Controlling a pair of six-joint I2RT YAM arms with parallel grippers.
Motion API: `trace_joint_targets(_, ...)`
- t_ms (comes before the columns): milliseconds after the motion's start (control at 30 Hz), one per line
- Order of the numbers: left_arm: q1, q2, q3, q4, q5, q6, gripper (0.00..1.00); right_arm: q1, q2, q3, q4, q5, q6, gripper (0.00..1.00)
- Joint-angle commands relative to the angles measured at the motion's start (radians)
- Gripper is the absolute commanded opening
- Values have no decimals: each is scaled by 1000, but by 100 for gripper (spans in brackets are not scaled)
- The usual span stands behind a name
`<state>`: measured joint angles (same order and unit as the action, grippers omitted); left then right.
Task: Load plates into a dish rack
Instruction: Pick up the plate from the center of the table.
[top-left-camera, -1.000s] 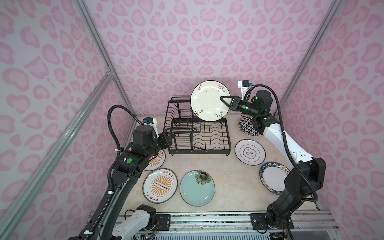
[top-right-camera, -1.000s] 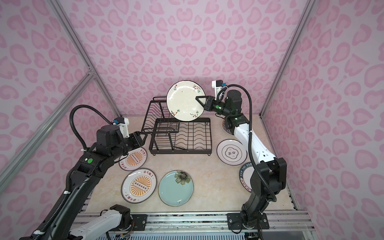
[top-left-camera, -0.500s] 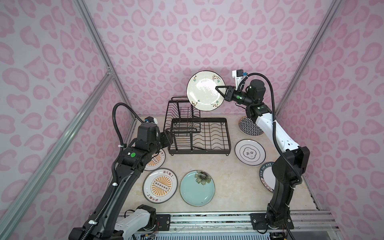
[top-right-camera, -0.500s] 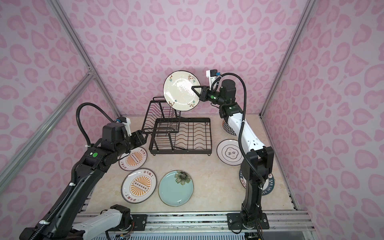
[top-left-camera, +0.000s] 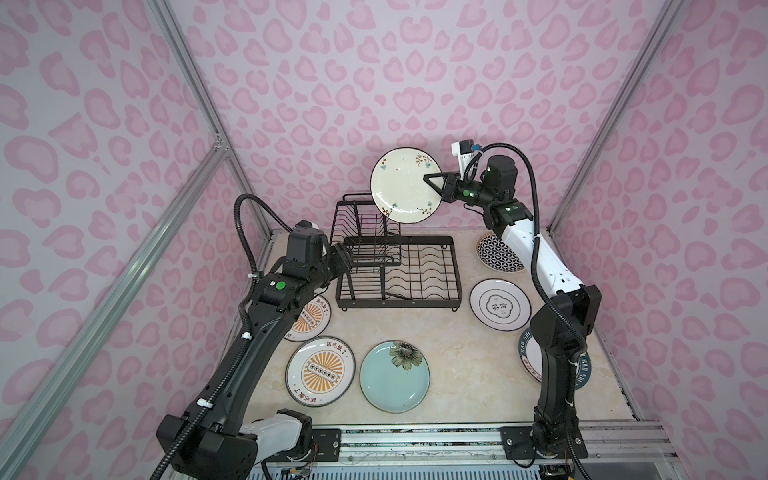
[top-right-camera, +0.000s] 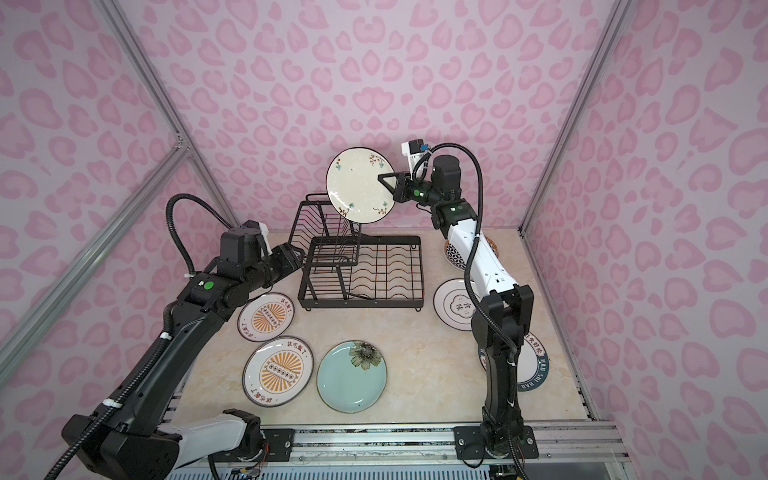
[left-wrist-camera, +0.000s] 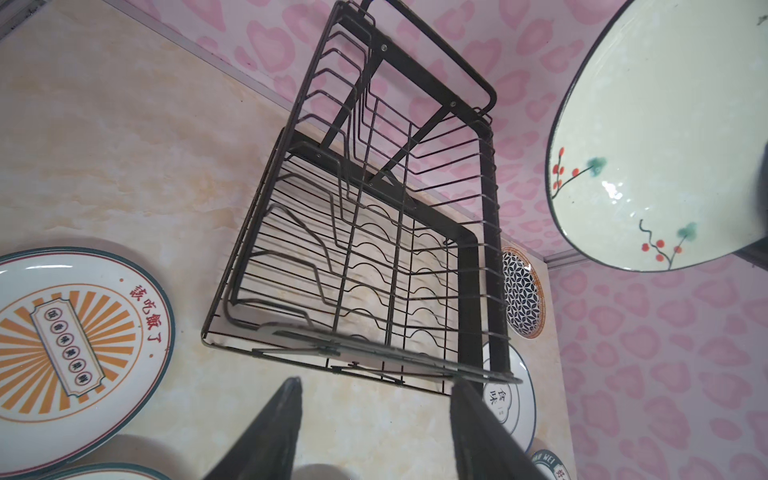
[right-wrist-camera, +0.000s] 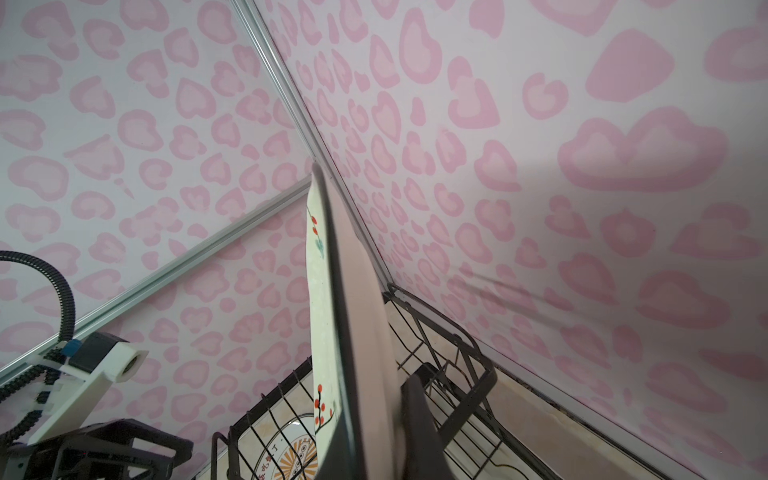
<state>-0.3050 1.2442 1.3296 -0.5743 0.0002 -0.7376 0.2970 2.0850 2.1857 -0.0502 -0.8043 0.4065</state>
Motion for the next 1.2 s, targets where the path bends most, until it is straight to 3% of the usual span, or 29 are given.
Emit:
trace_joint_targets(0,1,9,10,6,-32,-55,58,-2,-5,4,79,-4,-3,0)
trace_joint_targets(233,1,-38,-76,55,-96,-160,58,-18,-38,-54,115,-1,15,0)
trace_joint_targets(467,1,-32,-87,96,-68,-190,56,-34,-96,-155,175,-7,35,0)
trace_joint_targets(567,1,-37,-85,96,-97,-191,56,-41,-122,-197,194,-12,35,0)
trace_joint_targets(800,1,8,-65,117,-45,-217,56,-63,-143,-238,235,-33,64,0)
trace_joint_targets(1167,1,60,-15,89,-37,-192,45,-70,-168,-285,250,-55,51,0)
